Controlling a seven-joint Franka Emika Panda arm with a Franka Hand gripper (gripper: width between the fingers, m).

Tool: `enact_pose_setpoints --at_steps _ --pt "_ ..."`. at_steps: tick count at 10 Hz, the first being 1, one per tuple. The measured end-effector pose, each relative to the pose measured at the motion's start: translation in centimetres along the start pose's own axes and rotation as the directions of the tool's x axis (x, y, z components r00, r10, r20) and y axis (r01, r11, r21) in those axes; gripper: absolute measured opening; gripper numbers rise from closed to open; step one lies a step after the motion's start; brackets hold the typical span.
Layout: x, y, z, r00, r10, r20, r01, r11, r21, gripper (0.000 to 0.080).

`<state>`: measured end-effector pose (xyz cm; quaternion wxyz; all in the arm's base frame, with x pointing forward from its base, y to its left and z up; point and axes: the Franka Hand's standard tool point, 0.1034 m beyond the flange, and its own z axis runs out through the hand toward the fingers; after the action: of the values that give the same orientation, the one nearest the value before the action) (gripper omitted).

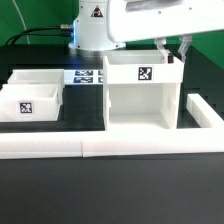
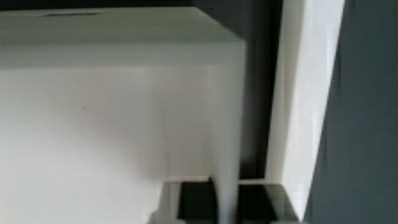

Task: Assemble drawer

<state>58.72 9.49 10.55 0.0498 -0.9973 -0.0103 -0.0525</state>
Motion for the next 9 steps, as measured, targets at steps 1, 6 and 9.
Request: enact_pose_setpoints --at_steps 1,6,9 --pt "-0.06 -0.03 -0.02 1.000 0.002 -0.001 -0.002 1.000 0.000 0.0038" --pt "0.18 -0.23 -0.18 0.987 0.160 -0.008 -0.160 0.987 0.004 0.0038" --pt "0.29 -0.49 -0.24 0.945 0.328 -0.009 -0.328 0.945 0.007 0.0039"
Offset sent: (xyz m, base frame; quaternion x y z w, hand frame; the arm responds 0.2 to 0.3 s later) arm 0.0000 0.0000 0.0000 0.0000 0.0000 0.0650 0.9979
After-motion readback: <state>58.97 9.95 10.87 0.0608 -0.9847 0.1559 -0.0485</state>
